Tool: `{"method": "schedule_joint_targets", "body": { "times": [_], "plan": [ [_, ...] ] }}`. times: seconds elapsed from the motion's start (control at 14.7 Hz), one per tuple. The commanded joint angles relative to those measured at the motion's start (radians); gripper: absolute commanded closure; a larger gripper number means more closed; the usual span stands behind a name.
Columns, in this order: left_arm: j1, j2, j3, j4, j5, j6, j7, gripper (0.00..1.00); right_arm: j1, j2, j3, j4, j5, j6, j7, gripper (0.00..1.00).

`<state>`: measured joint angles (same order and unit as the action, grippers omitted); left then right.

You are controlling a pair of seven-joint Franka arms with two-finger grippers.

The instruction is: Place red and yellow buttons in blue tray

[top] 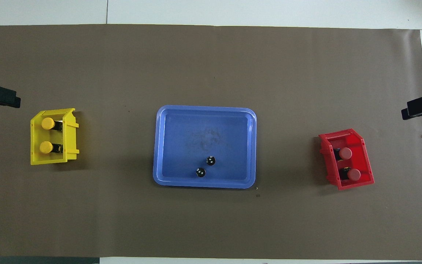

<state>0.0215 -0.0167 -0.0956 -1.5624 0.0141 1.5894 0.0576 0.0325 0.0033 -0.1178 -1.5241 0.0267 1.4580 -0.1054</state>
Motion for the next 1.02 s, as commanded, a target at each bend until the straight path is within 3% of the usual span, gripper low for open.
{"method": "schedule_joint_targets", "body": {
  "times": [0.0, 0.48, 0.82, 0.95],
  "plan": [
    [-0.006, -0.022, -0.003, -0.019, -0.016, -0.011, 0.01, 0.0, -0.011, -0.019, 0.006, -0.025, -0.004, 0.01, 0.009, 0.0],
    [0.006, -0.037, -0.001, -0.04, -0.016, -0.017, 0.007, 0.0, -0.01, -0.023, 0.006, -0.03, -0.005, -0.008, 0.01, 0.0],
    [0.018, -0.029, 0.0, -0.042, 0.004, -0.019, 0.076, 0.0, -0.003, -0.045, 0.007, -0.086, -0.004, 0.01, -0.016, 0.0],
    [0.018, -0.023, -0.001, -0.041, 0.004, -0.014, 0.076, 0.0, -0.006, -0.11, 0.009, -0.245, -0.002, 0.146, -0.019, 0.0]
  ]
}}
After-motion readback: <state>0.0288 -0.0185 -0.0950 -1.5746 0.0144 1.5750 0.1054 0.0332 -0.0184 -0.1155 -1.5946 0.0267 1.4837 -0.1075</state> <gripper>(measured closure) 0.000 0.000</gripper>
